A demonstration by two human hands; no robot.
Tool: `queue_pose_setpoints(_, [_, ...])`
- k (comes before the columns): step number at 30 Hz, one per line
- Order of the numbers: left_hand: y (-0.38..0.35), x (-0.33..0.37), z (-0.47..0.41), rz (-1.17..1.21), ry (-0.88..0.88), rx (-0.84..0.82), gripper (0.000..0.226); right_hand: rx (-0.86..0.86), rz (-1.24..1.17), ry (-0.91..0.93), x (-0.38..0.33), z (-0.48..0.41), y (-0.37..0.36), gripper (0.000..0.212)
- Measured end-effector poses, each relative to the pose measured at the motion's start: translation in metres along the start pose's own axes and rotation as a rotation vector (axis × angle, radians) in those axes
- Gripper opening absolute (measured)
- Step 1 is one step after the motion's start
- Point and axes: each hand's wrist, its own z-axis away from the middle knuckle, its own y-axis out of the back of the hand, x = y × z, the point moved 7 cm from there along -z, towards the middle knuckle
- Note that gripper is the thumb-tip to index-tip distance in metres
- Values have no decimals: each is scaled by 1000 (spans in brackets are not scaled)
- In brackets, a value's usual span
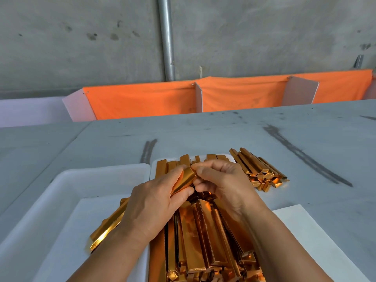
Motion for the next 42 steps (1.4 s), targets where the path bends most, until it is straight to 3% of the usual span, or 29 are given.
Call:
queue_pose_setpoints(14, [1, -1, 2, 145, 14, -29, 71, 15, -29, 14, 0, -1, 1, 18])
queue_pose_setpoints(34, [10, 1, -1, -57, 44, 105, 60, 10, 119, 137, 2, 0, -14, 16])
queue_pose_setpoints(42, [4, -15, -2, -96, 129, 31, 74, 227, 105, 115, -1, -4, 9, 6])
